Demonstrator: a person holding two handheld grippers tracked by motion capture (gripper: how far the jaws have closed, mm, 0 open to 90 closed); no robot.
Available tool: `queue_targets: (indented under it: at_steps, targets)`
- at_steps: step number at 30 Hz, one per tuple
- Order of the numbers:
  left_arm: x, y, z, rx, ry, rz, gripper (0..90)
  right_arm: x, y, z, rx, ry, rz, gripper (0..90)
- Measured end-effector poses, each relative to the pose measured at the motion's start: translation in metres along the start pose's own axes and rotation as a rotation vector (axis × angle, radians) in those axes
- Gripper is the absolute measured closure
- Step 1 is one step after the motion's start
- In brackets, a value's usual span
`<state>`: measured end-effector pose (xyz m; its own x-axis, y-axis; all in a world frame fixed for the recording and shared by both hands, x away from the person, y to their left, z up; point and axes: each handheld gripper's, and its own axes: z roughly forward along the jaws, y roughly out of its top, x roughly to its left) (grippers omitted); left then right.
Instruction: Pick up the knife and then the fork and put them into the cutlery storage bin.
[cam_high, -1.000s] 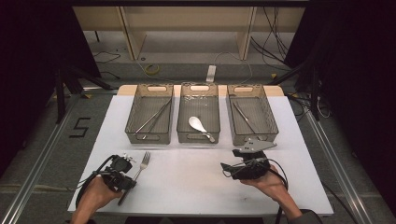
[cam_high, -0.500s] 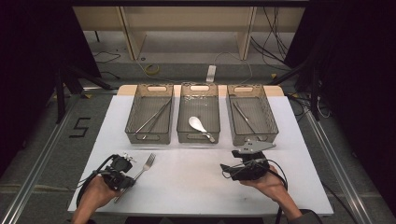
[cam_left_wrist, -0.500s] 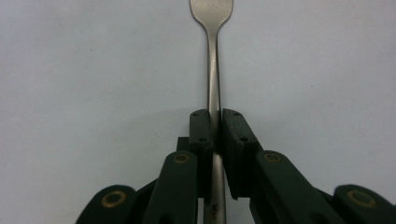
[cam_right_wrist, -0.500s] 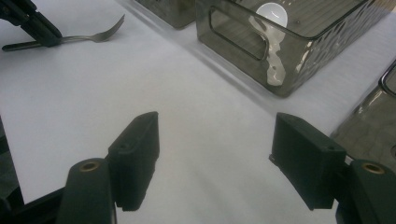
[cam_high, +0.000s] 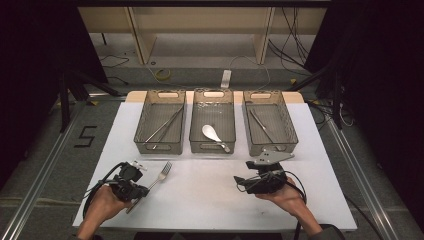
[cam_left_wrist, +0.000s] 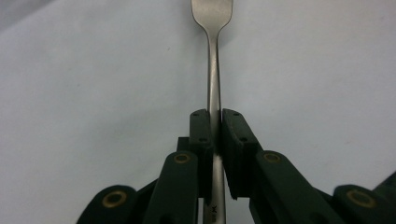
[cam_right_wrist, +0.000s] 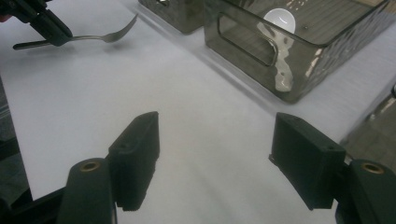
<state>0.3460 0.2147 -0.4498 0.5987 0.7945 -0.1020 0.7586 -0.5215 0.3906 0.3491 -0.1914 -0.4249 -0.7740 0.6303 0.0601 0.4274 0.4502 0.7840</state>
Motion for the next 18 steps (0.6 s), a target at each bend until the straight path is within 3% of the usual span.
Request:
queue_targets:
  at_steps: [3,8,14,18]
  targets:
    - [-0.006,0.006,-0.002,-0.011,-0.019,0.013,82.8,0.005,0.002,0.003,-0.004,0.015,-0.017,33.2]
    - [-0.022,0.019,-0.001,-0.013,-0.072,0.072,82.8,0.019,0.010,0.008,-0.030,0.055,-0.069,33.2]
    - [-0.043,0.040,0.004,0.011,-0.138,0.141,82.7,0.041,0.017,0.021,-0.020,0.102,-0.184,33.1]
    - [-0.053,0.052,0.009,0.030,-0.156,0.174,82.7,0.053,0.020,0.030,0.007,0.101,-0.273,33.2]
